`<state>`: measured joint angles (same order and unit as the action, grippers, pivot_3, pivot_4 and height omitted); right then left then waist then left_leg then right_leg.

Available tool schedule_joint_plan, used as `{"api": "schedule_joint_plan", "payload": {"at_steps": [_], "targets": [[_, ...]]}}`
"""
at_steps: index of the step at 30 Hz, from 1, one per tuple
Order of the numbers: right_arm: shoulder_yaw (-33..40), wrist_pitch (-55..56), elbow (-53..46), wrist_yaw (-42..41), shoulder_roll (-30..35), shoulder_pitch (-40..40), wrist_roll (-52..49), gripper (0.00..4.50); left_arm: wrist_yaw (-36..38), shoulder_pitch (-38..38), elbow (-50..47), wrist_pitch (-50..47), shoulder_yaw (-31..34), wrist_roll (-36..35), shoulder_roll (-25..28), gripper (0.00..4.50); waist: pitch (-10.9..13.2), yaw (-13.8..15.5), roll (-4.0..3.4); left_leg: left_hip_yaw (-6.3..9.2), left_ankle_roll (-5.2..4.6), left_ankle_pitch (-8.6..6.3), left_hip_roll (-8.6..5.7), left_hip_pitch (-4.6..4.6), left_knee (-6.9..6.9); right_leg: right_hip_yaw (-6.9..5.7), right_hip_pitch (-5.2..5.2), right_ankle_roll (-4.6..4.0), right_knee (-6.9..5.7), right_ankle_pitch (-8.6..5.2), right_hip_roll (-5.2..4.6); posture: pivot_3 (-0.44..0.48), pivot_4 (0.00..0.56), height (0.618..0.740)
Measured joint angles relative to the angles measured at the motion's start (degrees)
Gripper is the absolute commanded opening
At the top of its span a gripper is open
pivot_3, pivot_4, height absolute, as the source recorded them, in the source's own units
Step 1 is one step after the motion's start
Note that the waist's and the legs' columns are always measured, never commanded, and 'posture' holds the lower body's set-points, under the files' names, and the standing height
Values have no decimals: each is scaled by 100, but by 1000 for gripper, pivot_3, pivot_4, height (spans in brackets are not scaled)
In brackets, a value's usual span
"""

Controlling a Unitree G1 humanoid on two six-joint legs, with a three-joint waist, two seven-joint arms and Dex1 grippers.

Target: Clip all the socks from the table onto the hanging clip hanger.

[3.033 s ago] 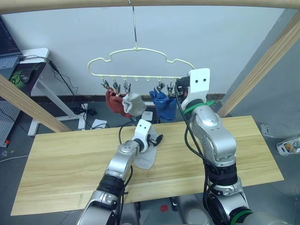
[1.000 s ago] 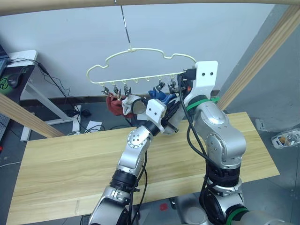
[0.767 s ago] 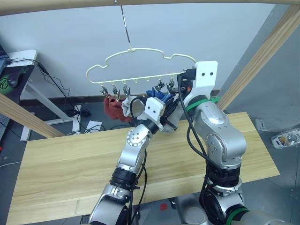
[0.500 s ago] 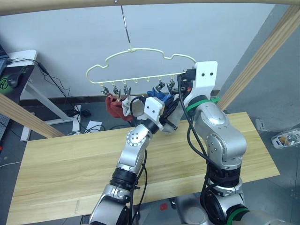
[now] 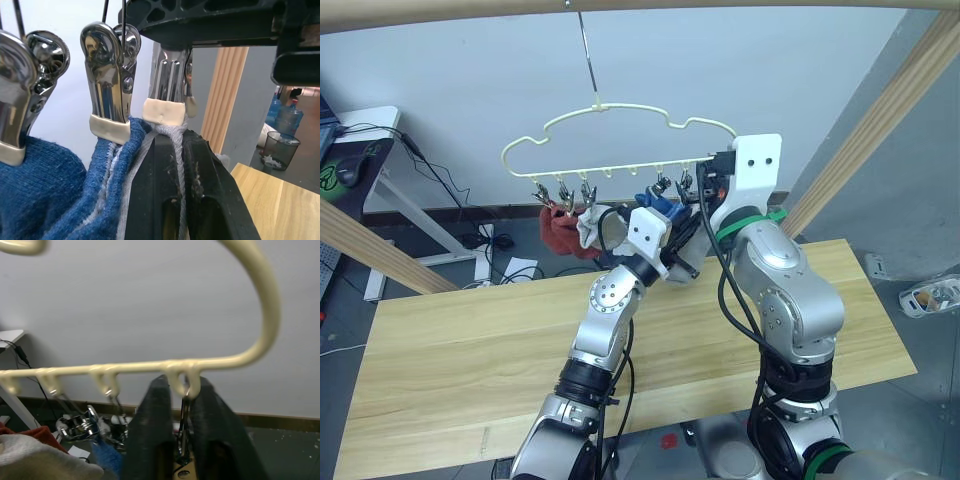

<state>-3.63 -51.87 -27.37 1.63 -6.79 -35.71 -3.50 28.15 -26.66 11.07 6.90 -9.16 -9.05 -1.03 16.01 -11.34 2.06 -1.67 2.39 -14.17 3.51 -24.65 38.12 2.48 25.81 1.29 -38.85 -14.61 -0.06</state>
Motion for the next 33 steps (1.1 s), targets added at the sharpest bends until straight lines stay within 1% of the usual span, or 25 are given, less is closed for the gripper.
{"api": "schedule_joint_plan", "payload": {"at_steps": [1,2,3,9,12,17,22,25,28,30,33], "targets": [[1,-1,0,2,2,17,1,2072,0,-9,-3,0,3,-1,-12,0,0,3,0,0,0,0,0,0,0,0,0,0,0,0,0,-296,270,740],[2,-3,0,3,10,30,2,2345,0,-12,-14,1,7,-1,-16,0,0,4,0,0,0,0,0,0,0,0,0,0,0,0,0,-296,270,740],[2,-3,0,3,19,34,3,2714,-1,-17,-24,1,12,-1,-18,0,0,3,0,-1,0,0,-1,0,0,0,0,0,0,0,0,-296,270,740],[4,1,0,2,92,34,6,2714,-21,-35,-26,1,48,8,-19,0,0,3,0,-1,0,0,-1,0,0,0,0,0,-1,0,0,-293,270,740],[11,15,-1,-5,146,34,5,2741,12,-36,-26,-18,52,7,11,782,0,3,0,-1,0,0,-1,0,0,0,0,0,-1,0,0,-291,266,740],[42,30,-116,-41,295,87,-4,2741,180,51,-141,-186,15,1,208,2164,0,2,0,0,0,0,0,1,0,0,0,0,-2,0,0,-287,252,740],[137,77,-246,-99,437,316,-30,2741,336,573,-564,-497,29,1,694,3624,-2,4,-2,1,1,1,4,6,0,-1,0,0,-9,0,0,-272,240,740],[191,105,-362,-207,599,405,-75,2741,545,1004,-1067,-851,63,-83,1144,4471,-3,5,-2,0,3,2,6,6,1,1,0,0,-11,0,-3,-264,230,740],[243,134,-599,-516,995,616,-231,2741,963,1554,-1927,-1478,209,-497,1878,4489,-5,3,-2,0,3,2,10,7,0,1,0,0,-11,0,-4,-252,222,740],[321,137,-707,-810,1416,801,-330,2741,1179,1927,-2433,-1877,489,-754,2441,4489,-6,6,-3,1,3,2,12,11,0,1,0,0,-13,0,-5,-236,217,740],[468,129,-806,-1452,2071,1070,-657,2741,1327,2371,-2915,-2276,1034,-988,3100,4489,-10,25,0,0,6,4,7,14,2,-1,-4,0,-13,0,-7,-195,203,740]]}}
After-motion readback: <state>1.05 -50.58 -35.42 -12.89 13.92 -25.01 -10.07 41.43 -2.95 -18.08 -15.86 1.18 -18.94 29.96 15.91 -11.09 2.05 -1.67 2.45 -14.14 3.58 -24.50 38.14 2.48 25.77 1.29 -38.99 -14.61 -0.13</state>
